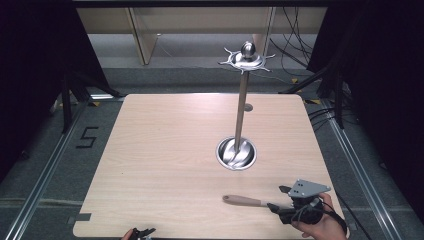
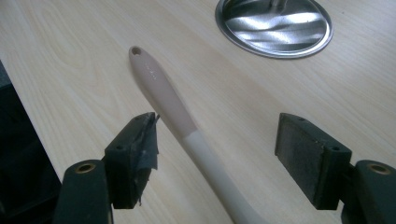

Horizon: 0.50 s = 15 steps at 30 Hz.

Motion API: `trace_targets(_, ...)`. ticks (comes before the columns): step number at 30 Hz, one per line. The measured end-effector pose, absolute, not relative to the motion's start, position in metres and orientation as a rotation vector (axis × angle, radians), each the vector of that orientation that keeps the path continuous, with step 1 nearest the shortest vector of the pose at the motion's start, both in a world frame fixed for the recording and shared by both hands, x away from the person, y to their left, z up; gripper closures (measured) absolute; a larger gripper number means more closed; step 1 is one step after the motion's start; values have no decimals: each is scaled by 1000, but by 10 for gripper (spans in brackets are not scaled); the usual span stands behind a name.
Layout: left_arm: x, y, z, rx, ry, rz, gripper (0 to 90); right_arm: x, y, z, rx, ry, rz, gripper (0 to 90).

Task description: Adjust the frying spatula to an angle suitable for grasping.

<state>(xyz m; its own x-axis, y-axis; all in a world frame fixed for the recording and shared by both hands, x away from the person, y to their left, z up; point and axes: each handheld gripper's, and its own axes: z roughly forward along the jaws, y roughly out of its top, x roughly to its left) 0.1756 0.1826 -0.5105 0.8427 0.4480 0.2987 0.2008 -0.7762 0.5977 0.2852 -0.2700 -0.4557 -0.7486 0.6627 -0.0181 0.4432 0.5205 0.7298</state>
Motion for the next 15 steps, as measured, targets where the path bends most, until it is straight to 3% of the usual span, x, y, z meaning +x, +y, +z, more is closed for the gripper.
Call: trace_targets(15, 176, 182, -512, 2457, 478, 604, 149, 307, -239, -453, 784, 2688, 755, 533)
